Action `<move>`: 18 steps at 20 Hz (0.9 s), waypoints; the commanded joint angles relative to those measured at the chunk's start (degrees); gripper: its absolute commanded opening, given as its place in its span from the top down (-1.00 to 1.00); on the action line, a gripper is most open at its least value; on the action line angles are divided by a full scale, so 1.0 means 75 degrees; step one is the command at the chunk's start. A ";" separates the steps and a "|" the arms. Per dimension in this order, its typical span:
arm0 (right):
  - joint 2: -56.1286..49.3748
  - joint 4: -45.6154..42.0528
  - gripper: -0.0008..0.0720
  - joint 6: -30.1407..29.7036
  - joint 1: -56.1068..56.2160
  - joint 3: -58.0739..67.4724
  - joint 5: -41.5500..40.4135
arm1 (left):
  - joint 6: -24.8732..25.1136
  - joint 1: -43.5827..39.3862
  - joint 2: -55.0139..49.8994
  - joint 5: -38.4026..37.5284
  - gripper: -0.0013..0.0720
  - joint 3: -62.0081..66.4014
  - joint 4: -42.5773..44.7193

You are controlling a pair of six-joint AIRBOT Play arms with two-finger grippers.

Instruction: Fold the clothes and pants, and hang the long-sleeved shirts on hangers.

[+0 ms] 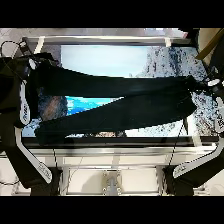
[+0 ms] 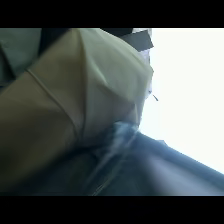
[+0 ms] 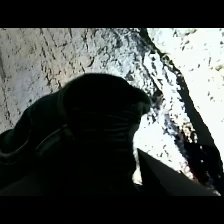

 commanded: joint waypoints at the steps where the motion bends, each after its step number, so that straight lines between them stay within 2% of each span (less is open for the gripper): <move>1: 0.0248 -0.0189 -0.37 0.0204 -0.0227 0.0213 0.1288 | 0.0058 0.0131 0.0393 -0.1661 -0.95 0.0152 0.0463; 5: 0.1731 -0.1416 -0.37 -0.0195 -0.1107 0.0297 0.3730 | 0.0055 0.0615 0.1821 -0.4823 -0.94 0.0009 0.2136; 7: 0.2600 -0.1839 -0.37 -0.0382 -0.1553 -0.0117 0.4444 | 0.0055 0.0933 0.2702 -0.5625 -0.94 -0.0924 0.2116; 9: 0.3503 -0.1824 -0.37 -0.0755 -0.1993 -0.1198 0.4622 | 0.0055 0.1183 0.3818 -0.5715 -0.94 -0.2958 0.2046; 12: 0.4634 -0.1702 -0.37 -0.1137 -0.2404 -0.3095 0.4628 | 0.0052 0.1492 0.5697 -0.5097 -0.93 -0.6461 0.1649; 14: 0.5103 -0.1434 -0.37 -0.1274 -0.2474 -0.3879 0.4672 | 0.0000 0.1830 0.6767 -0.4765 -0.93 -0.8005 0.0396; 16: 0.5298 -0.1105 -0.37 -0.1271 -0.2436 -0.4100 0.4820 | 0.0356 0.2165 0.7528 -0.4141 -0.93 -0.9075 -0.1003; 18: 0.5348 -0.0458 -0.37 -0.1274 -0.2436 -0.4051 0.5013 | 0.0385 0.2375 0.7816 -0.3856 -0.94 -0.9763 -0.1478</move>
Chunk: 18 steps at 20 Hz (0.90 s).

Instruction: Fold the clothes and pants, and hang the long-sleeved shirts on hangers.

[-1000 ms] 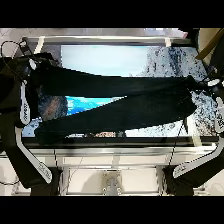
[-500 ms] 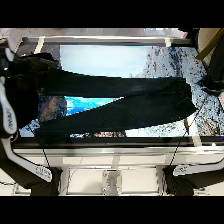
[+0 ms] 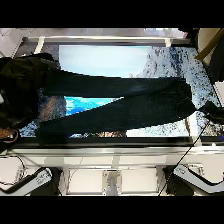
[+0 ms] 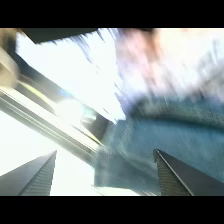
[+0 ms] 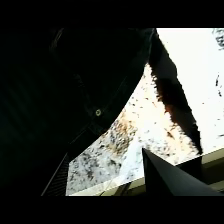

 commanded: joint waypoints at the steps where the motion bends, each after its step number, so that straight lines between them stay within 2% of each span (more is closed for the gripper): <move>1: 0.0353 0.0991 -0.37 -0.0117 -0.0061 -0.0332 0.0370 | 0.0178 0.0428 0.0842 0.0580 -0.93 -0.1679 -0.1297; 4: 0.0510 0.1574 -0.37 -0.0114 -0.0061 -0.0291 0.0495 | 0.0143 0.0627 0.0842 0.1201 -0.94 -0.1944 -0.1813; 7: 0.0705 0.1667 -0.37 -0.0117 -0.0061 -0.0289 0.0670 | 0.0157 0.0629 0.0766 0.1868 -0.94 -0.1944 -0.1804; 17: 0.0898 0.1670 -0.37 -0.0119 -0.0061 -0.0289 0.0702 | 0.0262 0.0618 -0.0105 0.1920 -0.93 -0.1947 -0.1871; 18: 0.0898 0.1670 -0.37 -0.0119 -0.0061 -0.0289 0.0702 | 0.0259 0.0615 -0.0187 0.2095 -0.78 -0.1947 -0.1874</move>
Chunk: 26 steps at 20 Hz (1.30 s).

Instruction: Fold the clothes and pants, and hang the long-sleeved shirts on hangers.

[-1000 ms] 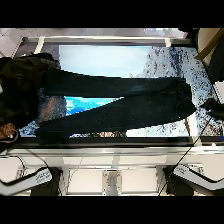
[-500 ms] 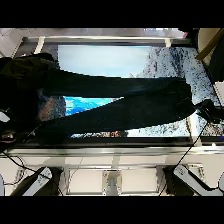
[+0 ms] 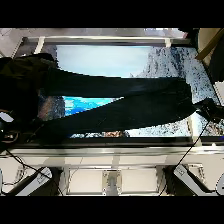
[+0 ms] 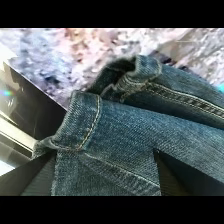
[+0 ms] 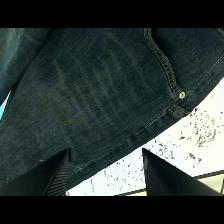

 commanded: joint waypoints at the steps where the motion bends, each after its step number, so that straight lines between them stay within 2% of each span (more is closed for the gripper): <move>1: 0.0015 0.0017 -0.37 0.0003 0.0000 0.0000 0.0000 | 0.0003 0.0003 -0.0289 0.0411 -0.35 -0.0003 -0.0082; 3: 0.0015 0.0020 -0.37 0.0003 0.0000 0.0000 0.0003 | 0.0006 -0.0003 -0.0408 0.0662 0.42 -0.0003 -0.0160; 4: 0.0017 0.0020 -0.37 0.0003 0.0000 0.0000 0.0003 | 0.0099 -0.0006 -0.0434 0.0828 0.94 0.0000 -0.0157; 5: 0.0020 0.0026 -0.36 0.0003 0.0000 0.0000 0.0009 | 0.0347 -0.0006 -0.0428 0.0991 0.91 0.0023 -0.0160; 8: 0.0052 0.0038 -0.36 0.0003 0.0000 0.0041 0.0015 | 0.0443 -0.0006 -0.0425 0.1297 0.92 0.0527 -0.0152; 13: 0.0052 0.0029 -0.36 0.0000 0.0000 0.0350 -0.0256 | 0.0557 -0.0262 -0.0428 0.1743 0.92 0.2990 -0.0166; 16: 0.0044 -0.0519 -0.37 -0.0006 0.0000 0.0335 -0.0321 | 0.0667 -0.0574 -0.0402 0.1434 0.92 0.3923 -0.0102; 19: 0.0044 -0.1510 -0.37 -0.0015 -0.0157 -0.0280 -0.0090 | 0.0670 -0.0516 -0.0373 0.0702 0.92 0.3660 0.0035; 20: 0.0044 -0.1431 -0.38 -0.0125 -0.0265 -0.0644 -0.0090 | 0.0670 -0.0516 -0.0318 0.0545 0.92 0.3465 0.0230; 22: 0.0044 -0.1026 -0.69 -0.0297 -0.0370 -0.1550 -0.0551 | 0.0670 -0.0516 -0.0055 0.0469 0.92 0.2929 0.0423; 26: -0.0358 0.0117 -0.69 -0.0793 -0.0297 -0.2527 -0.2092 | 0.0670 -0.0516 0.0338 0.0466 0.92 0.2194 0.0484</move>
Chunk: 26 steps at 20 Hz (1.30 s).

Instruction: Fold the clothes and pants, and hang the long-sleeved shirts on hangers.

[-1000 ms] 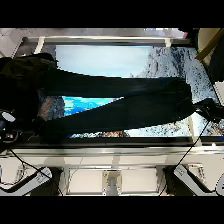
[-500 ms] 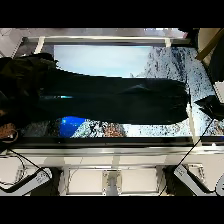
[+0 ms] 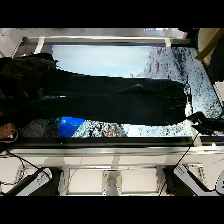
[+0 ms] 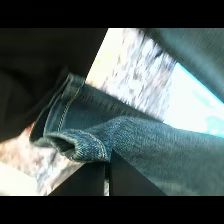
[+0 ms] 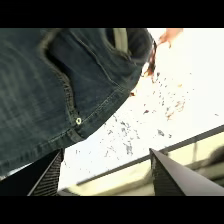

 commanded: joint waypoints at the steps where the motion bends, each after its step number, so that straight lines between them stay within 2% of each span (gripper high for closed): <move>1: -0.0533 0.1078 -0.69 -0.0597 -0.0012 -0.0635 -0.1070 | 0.0009 0.0000 0.0233 -0.0131 0.92 -0.0425 0.0122; 6: -0.1775 0.2072 -0.67 -0.1294 0.0440 -0.0621 -0.2020 | 0.0009 0.0000 0.0233 -0.0108 0.92 -0.0425 0.0122; 7: -0.1894 0.2226 -0.58 -0.1323 0.0627 -0.0621 -0.2302 | 0.0009 0.0000 0.0233 -0.0099 0.92 -0.0425 0.0122; 8: -0.1961 0.2366 -0.39 -0.1323 0.0813 -0.0621 -0.2608 | 0.0009 0.0000 0.0233 -0.0061 0.92 -0.0425 0.0122; 9: -0.1961 0.2509 -0.11 -0.1326 0.0956 -0.0618 -0.2862 | 0.0009 0.0000 0.0233 -0.0003 0.92 -0.0425 0.0143; 10: -0.1955 0.2605 0.33 -0.1326 0.1023 -0.0533 -0.2841 | 0.0009 0.0000 0.0233 0.0073 0.92 -0.0423 0.0315; 11: -0.1923 0.2614 0.88 -0.1323 0.1023 -0.0358 -0.2535 | 0.0009 0.0000 0.0239 0.0102 0.92 -0.0417 0.0650; 15: -0.0842 0.1454 0.87 -0.1096 0.0452 0.0262 -0.0697 | 0.0009 0.0000 0.0708 -0.0414 0.92 -0.0367 0.2323; 18: 0.0551 0.0035 0.87 -0.1070 -0.0685 0.0213 0.0935 | 0.0012 0.0003 0.1448 -0.0755 0.92 -0.0367 0.2681; 20: 0.1349 -0.0554 0.87 -0.1408 -0.1798 0.0187 0.1883 | 0.0137 0.0003 0.1918 -0.1017 0.92 -0.0367 0.2696; 23: 0.2256 -0.0411 0.88 -0.1428 -0.2906 0.0300 0.2025 | 0.0702 0.0000 0.2433 -0.1419 0.92 -0.0367 0.2789; 26: 0.2337 -0.0478 0.88 -0.0927 -0.2672 0.0947 0.2171 | 0.0813 0.0000 0.2445 -0.0979 0.92 -0.0192 0.2973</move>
